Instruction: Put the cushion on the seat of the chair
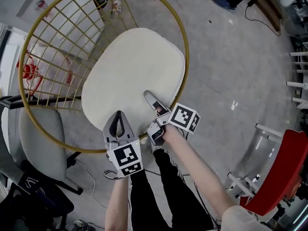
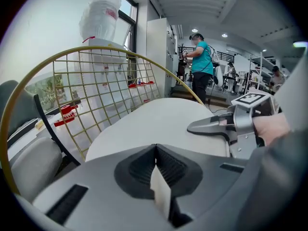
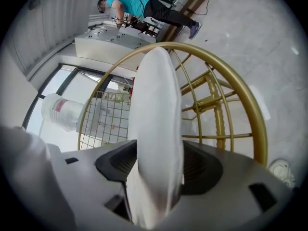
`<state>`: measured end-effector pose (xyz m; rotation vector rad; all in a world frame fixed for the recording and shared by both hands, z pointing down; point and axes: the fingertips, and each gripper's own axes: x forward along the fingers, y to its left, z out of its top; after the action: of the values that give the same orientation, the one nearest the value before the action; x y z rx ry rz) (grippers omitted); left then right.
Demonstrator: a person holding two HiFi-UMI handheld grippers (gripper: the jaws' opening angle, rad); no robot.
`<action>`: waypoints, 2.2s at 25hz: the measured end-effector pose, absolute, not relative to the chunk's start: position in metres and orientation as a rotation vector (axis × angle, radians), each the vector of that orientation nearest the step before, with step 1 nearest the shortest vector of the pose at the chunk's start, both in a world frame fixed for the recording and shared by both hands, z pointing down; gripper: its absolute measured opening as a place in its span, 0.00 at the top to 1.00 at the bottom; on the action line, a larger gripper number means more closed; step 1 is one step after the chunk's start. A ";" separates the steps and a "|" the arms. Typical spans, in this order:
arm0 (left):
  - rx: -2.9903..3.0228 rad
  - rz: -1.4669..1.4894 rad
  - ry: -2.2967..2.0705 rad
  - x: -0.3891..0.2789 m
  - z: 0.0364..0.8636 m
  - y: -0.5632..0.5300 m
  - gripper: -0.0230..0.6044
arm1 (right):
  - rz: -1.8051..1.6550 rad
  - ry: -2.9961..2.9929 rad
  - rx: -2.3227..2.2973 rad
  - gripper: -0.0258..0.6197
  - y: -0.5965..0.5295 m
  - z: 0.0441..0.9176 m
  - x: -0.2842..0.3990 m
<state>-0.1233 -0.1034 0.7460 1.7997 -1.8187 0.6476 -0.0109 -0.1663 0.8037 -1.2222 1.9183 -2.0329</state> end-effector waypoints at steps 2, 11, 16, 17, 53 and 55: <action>1.804 0.644 -1.821 -0.123 0.745 -0.103 0.94 | -2.036 1.895 -1.287 0.54 -0.164 0.806 -0.003; 1.833 0.618 -1.851 -0.124 0.733 -0.109 0.94 | -2.009 1.801 -1.483 0.51 -0.160 0.806 0.038; 1.855 0.618 -1.852 -0.118 0.728 -0.111 0.94 | -1.998 1.839 -1.512 0.51 -0.153 0.804 0.054; 1.858 0.619 -1.852 -0.117 0.727 -0.112 0.94 | -1.995 1.842 -1.515 0.51 -0.152 0.802 0.057; 1.922 0.378 -2.040 -0.110 0.586 -0.144 0.94 | -0.671 2.448 -2.078 0.51 -0.219 0.550 0.124; 1.955 0.328 -2.065 -0.111 0.551 -0.154 0.94 | -0.536 2.464 -2.059 0.51 -0.226 0.507 0.116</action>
<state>-0.1113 -0.1536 0.5510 1.9551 -2.0654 0.3280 0.1162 -0.2261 0.5072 -2.0586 2.4642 -0.5364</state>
